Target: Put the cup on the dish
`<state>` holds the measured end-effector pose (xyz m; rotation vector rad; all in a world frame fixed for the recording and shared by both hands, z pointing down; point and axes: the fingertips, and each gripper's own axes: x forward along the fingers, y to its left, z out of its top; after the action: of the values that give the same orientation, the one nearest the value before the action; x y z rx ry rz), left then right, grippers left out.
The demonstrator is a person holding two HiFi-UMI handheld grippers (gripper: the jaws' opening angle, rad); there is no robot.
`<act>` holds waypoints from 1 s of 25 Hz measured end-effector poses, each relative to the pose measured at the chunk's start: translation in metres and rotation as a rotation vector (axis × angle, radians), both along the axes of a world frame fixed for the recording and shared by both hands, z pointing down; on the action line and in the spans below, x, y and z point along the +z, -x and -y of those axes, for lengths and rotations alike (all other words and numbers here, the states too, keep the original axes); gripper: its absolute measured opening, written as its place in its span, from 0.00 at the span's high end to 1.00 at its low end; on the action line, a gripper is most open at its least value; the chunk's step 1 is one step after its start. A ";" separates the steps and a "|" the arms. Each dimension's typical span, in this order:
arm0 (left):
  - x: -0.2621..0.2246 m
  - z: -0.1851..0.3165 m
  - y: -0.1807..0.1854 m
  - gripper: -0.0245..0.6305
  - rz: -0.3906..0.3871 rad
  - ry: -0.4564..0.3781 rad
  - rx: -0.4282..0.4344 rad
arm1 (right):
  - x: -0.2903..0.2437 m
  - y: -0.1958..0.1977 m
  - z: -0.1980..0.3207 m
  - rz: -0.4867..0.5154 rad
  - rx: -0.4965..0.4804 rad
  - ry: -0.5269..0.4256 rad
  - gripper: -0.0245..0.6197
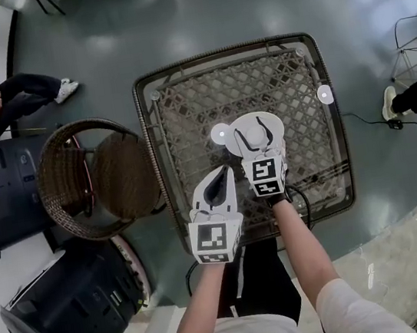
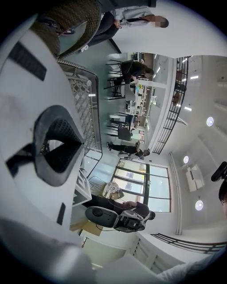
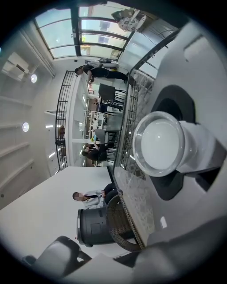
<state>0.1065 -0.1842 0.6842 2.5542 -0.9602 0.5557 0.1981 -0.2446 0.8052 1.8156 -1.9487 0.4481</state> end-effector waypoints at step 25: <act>-0.180 -0.004 0.111 0.96 -0.093 -0.252 -0.167 | -0.288 0.087 -0.071 0.147 -0.024 -0.316 0.62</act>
<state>-0.0049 -0.1801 0.5040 2.6533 -1.2658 0.2812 0.1111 -0.1736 0.5168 1.9947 -2.2450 0.2848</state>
